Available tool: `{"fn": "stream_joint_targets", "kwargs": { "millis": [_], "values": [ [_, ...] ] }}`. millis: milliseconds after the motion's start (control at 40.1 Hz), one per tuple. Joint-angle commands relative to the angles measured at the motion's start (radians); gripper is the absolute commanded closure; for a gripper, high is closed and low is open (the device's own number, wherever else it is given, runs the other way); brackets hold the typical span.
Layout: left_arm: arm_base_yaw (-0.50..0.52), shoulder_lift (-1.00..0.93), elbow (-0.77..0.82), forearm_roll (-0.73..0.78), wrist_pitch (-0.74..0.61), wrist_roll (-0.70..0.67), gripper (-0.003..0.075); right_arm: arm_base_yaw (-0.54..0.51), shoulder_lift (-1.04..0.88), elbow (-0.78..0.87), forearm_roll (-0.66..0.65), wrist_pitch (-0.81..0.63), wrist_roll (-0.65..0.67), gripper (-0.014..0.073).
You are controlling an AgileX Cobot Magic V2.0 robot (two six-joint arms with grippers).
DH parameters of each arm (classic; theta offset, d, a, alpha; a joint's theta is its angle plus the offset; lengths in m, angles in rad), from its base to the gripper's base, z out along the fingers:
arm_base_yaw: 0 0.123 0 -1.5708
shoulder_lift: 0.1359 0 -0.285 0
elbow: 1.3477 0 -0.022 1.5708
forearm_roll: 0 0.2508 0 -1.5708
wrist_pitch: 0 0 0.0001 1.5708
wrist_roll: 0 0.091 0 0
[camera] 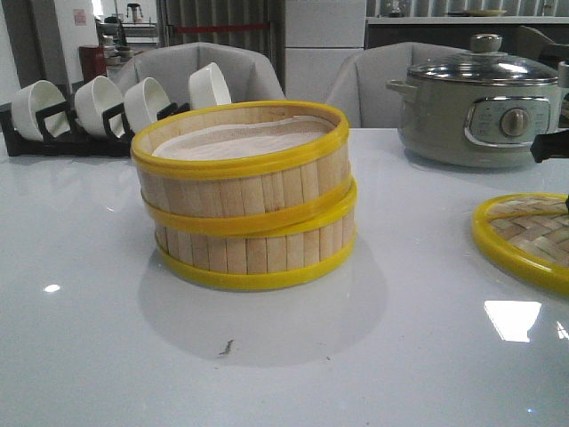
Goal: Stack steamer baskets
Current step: 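Lift the woven lid with the right gripper toward the basket stack, then lower the held lid onto the top basket of the stack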
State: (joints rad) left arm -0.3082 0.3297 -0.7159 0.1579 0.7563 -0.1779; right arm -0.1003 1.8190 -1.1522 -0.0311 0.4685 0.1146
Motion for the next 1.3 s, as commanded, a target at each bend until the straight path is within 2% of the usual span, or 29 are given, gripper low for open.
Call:
{"fn": "stream_joint_targets", "kwargs": {
  "millis": [0,299,549,823,1098,1272],
  "values": [
    [0.002,0.011,-0.026,0.001,-0.086,-0.005,0.0636,-0.007,-0.038,-0.026,-0.004,-0.042,-0.003,0.0565],
    [0.002,0.011,-0.026,0.001,-0.086,-0.005,0.0636,0.002,-0.083,-0.033,-0.004,-0.046,-0.003,0.0566],
    [0.002,0.011,-0.026,0.001,-0.086,-0.005,0.0636,0.061,-0.156,-0.139,-0.004,0.063,-0.003,0.0566],
    [0.002,0.011,-0.026,0.001,-0.086,-0.005,0.0636,0.238,-0.172,-0.377,-0.004,0.266,-0.003,0.0566],
    [0.002,0.011,-0.026,0.001,-0.086,-0.005,0.0636,0.457,-0.139,-0.586,-0.004,0.299,-0.003,0.0566],
    [0.002,0.011,-0.026,0.001,-0.086,-0.005,0.0636,0.569,-0.038,-0.751,-0.003,0.377,-0.003,0.0566]
  ]
}}
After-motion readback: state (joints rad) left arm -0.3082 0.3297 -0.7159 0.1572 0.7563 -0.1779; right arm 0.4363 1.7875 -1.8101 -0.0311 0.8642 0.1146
